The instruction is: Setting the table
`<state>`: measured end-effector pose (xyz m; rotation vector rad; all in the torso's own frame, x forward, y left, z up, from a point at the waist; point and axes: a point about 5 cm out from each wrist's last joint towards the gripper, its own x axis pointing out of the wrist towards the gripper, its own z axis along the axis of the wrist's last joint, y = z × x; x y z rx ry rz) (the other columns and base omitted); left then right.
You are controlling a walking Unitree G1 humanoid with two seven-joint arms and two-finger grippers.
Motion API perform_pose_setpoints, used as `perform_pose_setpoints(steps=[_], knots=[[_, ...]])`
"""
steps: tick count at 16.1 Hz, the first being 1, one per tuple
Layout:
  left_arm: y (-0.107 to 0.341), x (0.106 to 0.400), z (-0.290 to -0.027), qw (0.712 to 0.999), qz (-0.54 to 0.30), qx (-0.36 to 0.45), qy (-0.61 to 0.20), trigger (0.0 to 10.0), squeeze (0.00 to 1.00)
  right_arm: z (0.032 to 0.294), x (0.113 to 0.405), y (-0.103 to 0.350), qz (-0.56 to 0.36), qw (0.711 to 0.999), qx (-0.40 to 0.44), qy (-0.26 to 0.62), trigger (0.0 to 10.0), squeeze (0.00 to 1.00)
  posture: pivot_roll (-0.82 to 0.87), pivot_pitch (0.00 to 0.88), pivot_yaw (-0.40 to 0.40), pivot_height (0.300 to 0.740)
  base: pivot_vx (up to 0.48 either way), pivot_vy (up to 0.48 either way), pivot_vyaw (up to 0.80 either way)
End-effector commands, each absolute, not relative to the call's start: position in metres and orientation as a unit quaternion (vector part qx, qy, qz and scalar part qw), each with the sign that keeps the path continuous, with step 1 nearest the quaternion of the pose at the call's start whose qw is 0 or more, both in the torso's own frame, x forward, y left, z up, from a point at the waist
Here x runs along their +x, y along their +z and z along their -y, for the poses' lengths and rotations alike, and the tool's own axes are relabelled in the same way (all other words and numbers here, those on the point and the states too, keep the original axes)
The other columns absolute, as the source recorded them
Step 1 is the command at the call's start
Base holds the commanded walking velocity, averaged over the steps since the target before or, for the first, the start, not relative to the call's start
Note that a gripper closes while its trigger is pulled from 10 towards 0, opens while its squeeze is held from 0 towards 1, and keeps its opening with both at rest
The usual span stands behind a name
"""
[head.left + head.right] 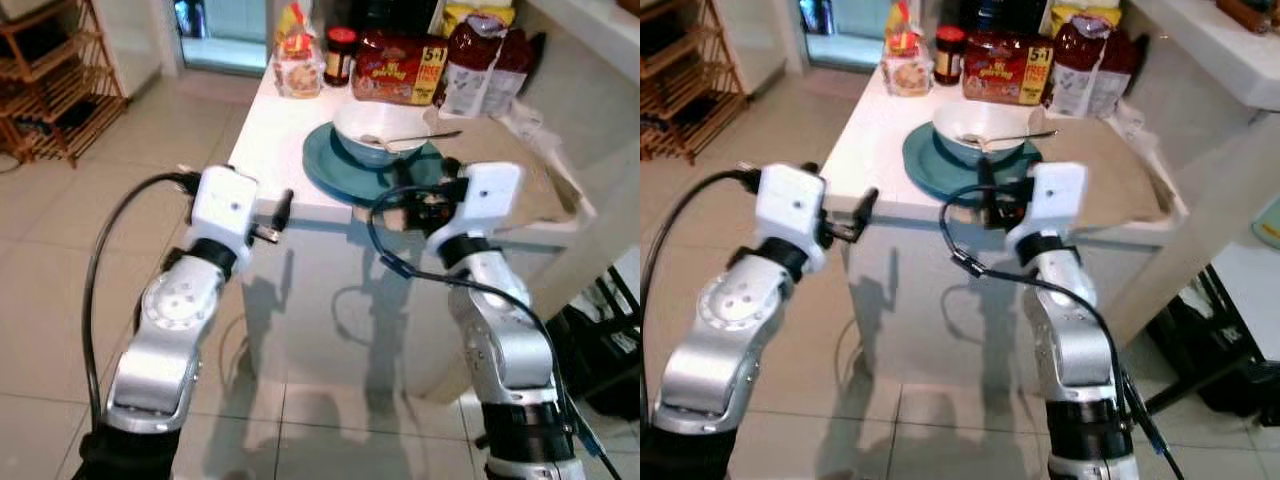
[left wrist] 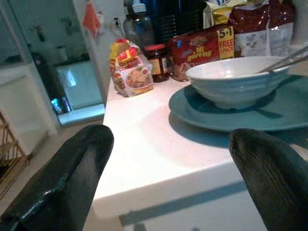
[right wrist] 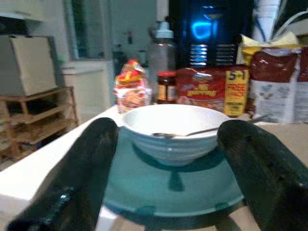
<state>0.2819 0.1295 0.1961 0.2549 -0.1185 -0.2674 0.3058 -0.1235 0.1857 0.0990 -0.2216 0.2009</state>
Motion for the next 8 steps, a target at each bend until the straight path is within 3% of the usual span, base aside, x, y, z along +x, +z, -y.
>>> perform_pose_setpoints(steps=[1, 5, 6, 8], knots=[[0.1976, 0.2807, -0.1194, 0.979, 0.064, 0.123, -0.151, 10.0, 0.00, 0.1360, 0.3053, 0.1879, 0.117, 0.989, 0.045, 0.081, 10.0, 0.00, 0.09, 0.019, -0.074, 0.740, 0.345, 0.000, 0.00], [0.1983, 0.2805, -0.1203, 0.979, 0.065, 0.125, -0.148, 10.0, 0.00, 0.1335, 0.3043, 0.1889, 0.126, 0.986, 0.059, 0.094, 10.0, 0.00, 0.09, 0.026, -0.072, 0.740, 0.324, 0.000, 0.00], [0.1990, 0.2804, -0.1203, 0.979, 0.068, 0.120, -0.148, 10.0, 0.00, 0.1320, 0.3026, 0.1914, 0.138, 0.982, 0.074, 0.106, 10.0, 1.00, 0.09, 0.032, -0.072, 0.740, 0.000, 0.000, 0.00], [0.2017, 0.2785, -0.1191, 0.978, 0.075, 0.114, -0.156, 10.0, 0.00, 0.1302, 0.2996, 0.1950, 0.153, 0.977, 0.089, 0.121, 10.0, 1.00, 0.09, 0.037, -0.072, 0.740, 0.000, 0.000, 0.00]])
